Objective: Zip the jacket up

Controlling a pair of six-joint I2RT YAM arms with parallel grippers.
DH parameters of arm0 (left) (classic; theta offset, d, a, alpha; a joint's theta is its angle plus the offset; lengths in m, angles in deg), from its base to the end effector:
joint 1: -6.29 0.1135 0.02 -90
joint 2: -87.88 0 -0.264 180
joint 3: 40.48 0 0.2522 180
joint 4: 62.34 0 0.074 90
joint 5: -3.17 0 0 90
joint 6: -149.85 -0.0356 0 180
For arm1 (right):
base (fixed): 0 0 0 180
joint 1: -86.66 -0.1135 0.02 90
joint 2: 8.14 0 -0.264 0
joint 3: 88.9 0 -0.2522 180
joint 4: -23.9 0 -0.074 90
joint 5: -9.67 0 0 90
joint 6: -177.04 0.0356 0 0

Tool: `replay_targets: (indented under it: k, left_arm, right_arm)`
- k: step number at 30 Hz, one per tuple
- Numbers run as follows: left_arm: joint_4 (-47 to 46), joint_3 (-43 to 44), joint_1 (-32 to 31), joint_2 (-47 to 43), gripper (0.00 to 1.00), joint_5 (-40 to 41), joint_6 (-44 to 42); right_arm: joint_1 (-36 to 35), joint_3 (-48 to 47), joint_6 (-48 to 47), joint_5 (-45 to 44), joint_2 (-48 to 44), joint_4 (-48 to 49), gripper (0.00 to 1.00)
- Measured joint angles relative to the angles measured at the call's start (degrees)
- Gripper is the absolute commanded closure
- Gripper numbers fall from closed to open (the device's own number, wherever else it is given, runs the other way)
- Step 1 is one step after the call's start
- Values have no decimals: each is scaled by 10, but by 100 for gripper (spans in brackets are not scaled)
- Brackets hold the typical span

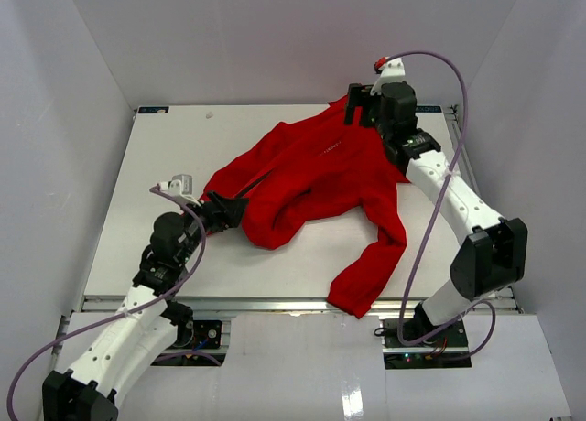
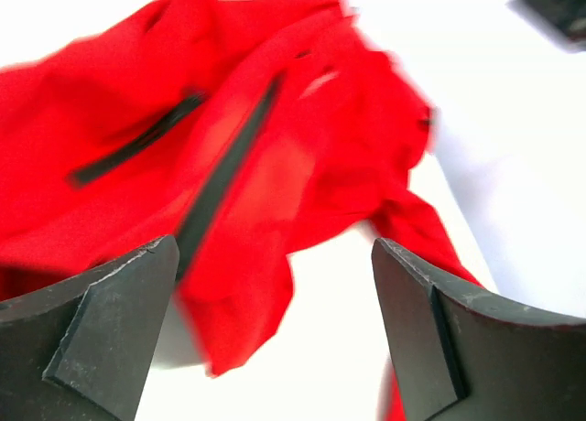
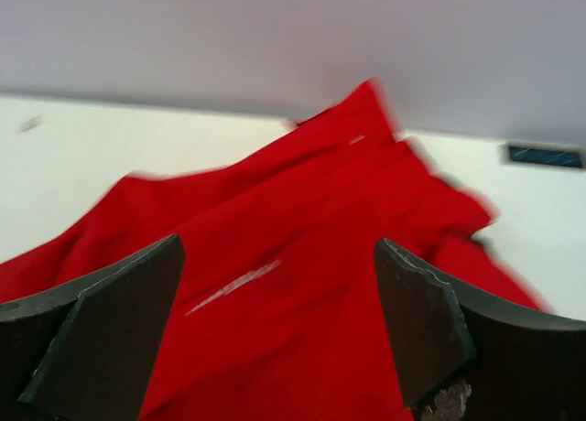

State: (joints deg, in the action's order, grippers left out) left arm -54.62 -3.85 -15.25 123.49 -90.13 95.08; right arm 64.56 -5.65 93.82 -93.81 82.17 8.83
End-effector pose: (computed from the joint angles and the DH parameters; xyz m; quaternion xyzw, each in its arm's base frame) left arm 0.1540 -0.0630 0.2589 -0.0700 0.7439 -0.3347 0.5742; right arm 0.3547 0.1351 0.3895 -0.0246 0.7565 0.0753 0.6491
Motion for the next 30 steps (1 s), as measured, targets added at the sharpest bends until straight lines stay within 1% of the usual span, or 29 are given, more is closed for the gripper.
replay_targets:
  k: [2,4,6,8,11,16,20,22,25,30]
  left_arm:
    - [30,57,0,-1,2,-21,-13]
    - [44,107,0,-5,2,-37,-29]
    - [48,142,0,-9,2,-51,-38]
    - [46,156,0,-15,2,-67,-42]
    - [32,131,0,-26,2,-89,-42]
    - [8,32,0,-63,2,-111,-36]
    - [-2,11,0,-78,2,-123,-34]
    - [-11,11,0,-84,2,-123,-34]
    - [-23,11,0,-94,2,-123,-33]
    - [-30,11,0,-99,2,-123,-33]
  right_arm:
    - [-22,13,32,12,-27,-38,10]
    - [-32,50,63,20,-65,-59,10]
    - [-35,114,88,26,-118,-71,10]
    - [-36,174,108,35,-172,-88,10]
    - [-45,238,128,50,-238,-103,10]
    - [-74,312,142,85,-360,-121,10]
    - [-75,357,141,98,-472,-121,10]
    - [-75,369,137,95,-510,-117,10]
    - [-75,379,132,83,-549,-111,10]
    - [-75,379,123,67,-557,-108,10]
